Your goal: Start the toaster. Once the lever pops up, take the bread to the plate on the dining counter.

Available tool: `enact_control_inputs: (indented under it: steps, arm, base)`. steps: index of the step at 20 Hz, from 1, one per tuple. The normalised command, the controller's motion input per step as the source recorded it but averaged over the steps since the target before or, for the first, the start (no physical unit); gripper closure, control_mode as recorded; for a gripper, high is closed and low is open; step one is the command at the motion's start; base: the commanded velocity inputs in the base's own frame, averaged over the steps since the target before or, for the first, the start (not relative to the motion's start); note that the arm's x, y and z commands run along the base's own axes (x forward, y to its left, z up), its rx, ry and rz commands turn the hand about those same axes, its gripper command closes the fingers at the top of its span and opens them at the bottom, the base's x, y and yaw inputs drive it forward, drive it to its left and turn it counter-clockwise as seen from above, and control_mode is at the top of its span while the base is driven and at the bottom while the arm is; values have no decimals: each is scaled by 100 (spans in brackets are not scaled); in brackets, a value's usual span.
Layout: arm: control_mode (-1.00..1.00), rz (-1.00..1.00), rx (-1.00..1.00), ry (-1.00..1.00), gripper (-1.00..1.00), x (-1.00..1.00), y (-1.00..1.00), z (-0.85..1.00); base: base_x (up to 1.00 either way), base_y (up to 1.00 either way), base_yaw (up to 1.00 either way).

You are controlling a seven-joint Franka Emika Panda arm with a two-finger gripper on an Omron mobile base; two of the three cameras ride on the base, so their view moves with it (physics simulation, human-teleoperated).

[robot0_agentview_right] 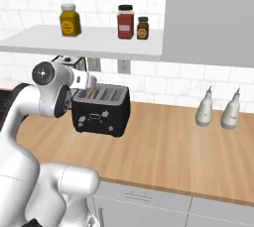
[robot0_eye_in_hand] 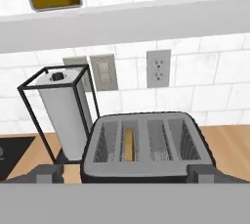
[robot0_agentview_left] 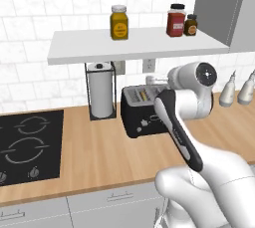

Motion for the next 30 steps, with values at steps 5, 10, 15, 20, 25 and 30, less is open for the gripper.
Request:
enact_control_inputs:
  steps: [5, 10, 15, 20, 25, 30]
  arm:
    - [-100, -2, -1, 2, -100, 20, 1, -8]
    - [-100, 0, -3, 0, -100, 0, 0, -75]
    - [-100, 0, 0, 0, -100, 4, 0, -65]
    - [-100, 0, 0, -3, -100, 23, 0, -29]
    - [-100, 0, 0, 0, -100, 45, 1, -1]
    - [-100, -2, 0, 0, -100, 54, 4, 0]
  base:
    - [0, 0, 0]
    - [0, 0, 0]
    - [0, 0, 0]
    - [0, 0, 0]
    - [0, 0, 0]
    - [0, 0, 0]
